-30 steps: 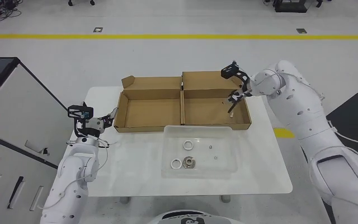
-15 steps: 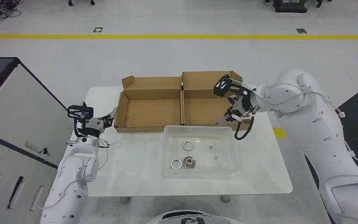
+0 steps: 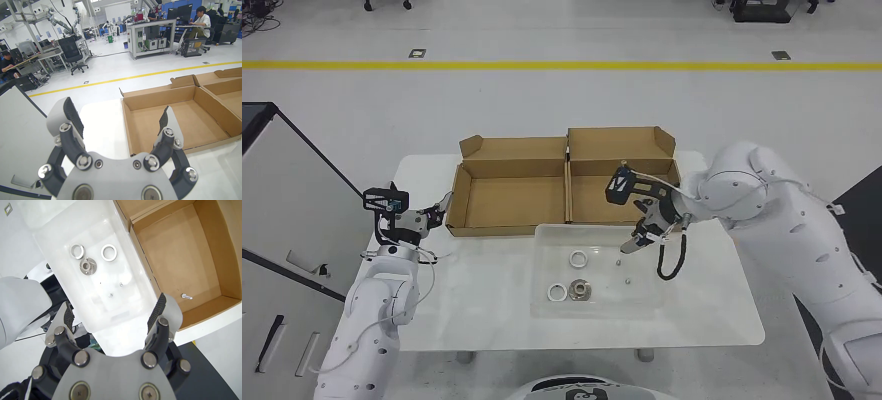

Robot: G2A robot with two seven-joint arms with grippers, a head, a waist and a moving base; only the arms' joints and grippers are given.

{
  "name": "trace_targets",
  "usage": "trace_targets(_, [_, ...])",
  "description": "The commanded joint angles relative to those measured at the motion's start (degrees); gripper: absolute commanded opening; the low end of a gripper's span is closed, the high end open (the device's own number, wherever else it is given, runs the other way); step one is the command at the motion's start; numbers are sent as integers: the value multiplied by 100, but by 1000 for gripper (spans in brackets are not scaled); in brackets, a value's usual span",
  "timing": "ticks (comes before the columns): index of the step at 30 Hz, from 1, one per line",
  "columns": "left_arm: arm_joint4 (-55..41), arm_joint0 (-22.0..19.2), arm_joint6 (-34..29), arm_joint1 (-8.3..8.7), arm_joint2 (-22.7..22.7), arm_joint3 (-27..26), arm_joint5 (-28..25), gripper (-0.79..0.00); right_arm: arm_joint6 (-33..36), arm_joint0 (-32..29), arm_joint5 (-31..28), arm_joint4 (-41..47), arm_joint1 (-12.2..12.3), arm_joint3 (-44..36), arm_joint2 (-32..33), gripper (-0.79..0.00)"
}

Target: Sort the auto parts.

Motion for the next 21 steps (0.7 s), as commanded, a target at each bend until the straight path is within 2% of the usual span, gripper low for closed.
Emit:
trace_targets(1, [0, 0, 0, 0, 0, 0, 0, 0, 0, 0, 0, -1, 0, -1, 0, 0])
trace_targets(7, [0, 0, 0, 0, 0, 0, 0, 0, -54, -29, -33, 41, -4, -20, -17, 0])
trace_targets(11, [0, 0, 0, 0, 0, 0, 0, 0, -209, 94, -211, -93, 9, -296, -719, 0])
trace_targets(17, [0, 0, 0, 0, 0, 0, 0, 0, -306, 915, -308, -272, 168, -447, -1965, 0])
trace_targets(21, [0, 0, 0, 0, 0, 0, 0, 0, -330, 1474, -332, 12, 283, -335, -2710, 0])
